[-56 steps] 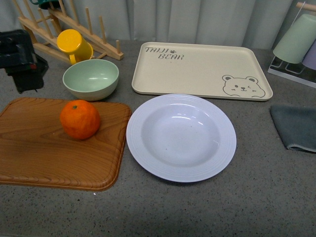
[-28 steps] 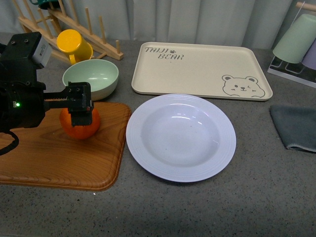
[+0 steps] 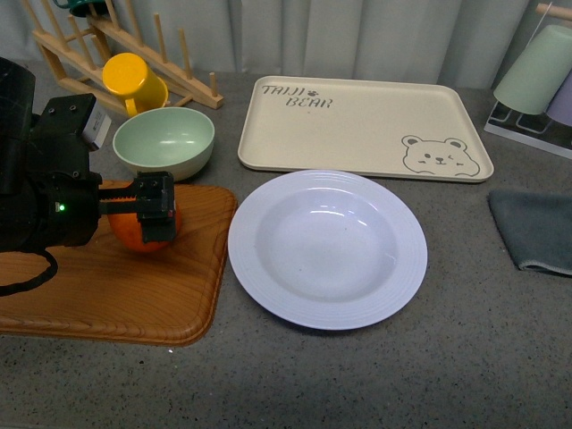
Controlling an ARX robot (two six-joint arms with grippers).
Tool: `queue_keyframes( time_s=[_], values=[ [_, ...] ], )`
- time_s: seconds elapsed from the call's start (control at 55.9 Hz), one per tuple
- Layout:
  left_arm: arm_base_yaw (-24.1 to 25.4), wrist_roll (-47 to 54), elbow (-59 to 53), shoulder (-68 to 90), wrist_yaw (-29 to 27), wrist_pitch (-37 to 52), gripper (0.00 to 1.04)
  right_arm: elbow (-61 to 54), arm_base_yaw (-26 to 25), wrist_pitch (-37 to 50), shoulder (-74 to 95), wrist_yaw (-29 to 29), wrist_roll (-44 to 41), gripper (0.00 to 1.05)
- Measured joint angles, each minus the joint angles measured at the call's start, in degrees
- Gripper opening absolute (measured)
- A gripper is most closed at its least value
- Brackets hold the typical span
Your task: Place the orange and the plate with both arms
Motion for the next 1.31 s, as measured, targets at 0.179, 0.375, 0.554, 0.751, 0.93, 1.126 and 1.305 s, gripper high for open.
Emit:
queue_keyframes(
  time_s=[0.179,0.375,0.554,0.751,0.93,1.126,1.305],
  values=[
    [-0.02,-0.66,0.15,0.15,0.70,-0.02,0.75,0.00,0.00,0.00,0.00,0.00,0.00,0.96],
    [-0.46,-1.73,0.11,-0.63,0.90,-0.35,0.65,0.00,0.00,0.00,0.00,0.00,0.00,0.96],
    [-2.89,-3.30,0.00,-4.59,0.81,-1.14,0.65,0.00,0.00,0.00,0.00,0.00,0.00,0.96],
    [-11.61,-7.41,3.41,-7.85,0.63,-2.73,0.65,0.00,0.00,0.00,0.00,0.00,0.00,0.96],
    [-17.14,-9.07,7.39,-3.74,0.55,-3.54,0.64,0.00,0.00,0.00,0.00,0.00,0.00,0.96],
    [-19.76,-9.44,10.12,2.54,0.22,-4.79,0.64,0.00,0.00,0.00,0.00,0.00,0.00,0.96],
    [-20.83,-9.44,12.48,6.36,-0.07,-4.90,0.64,0.00,0.00,0.00,0.00,0.00,0.00,0.96]
  ],
)
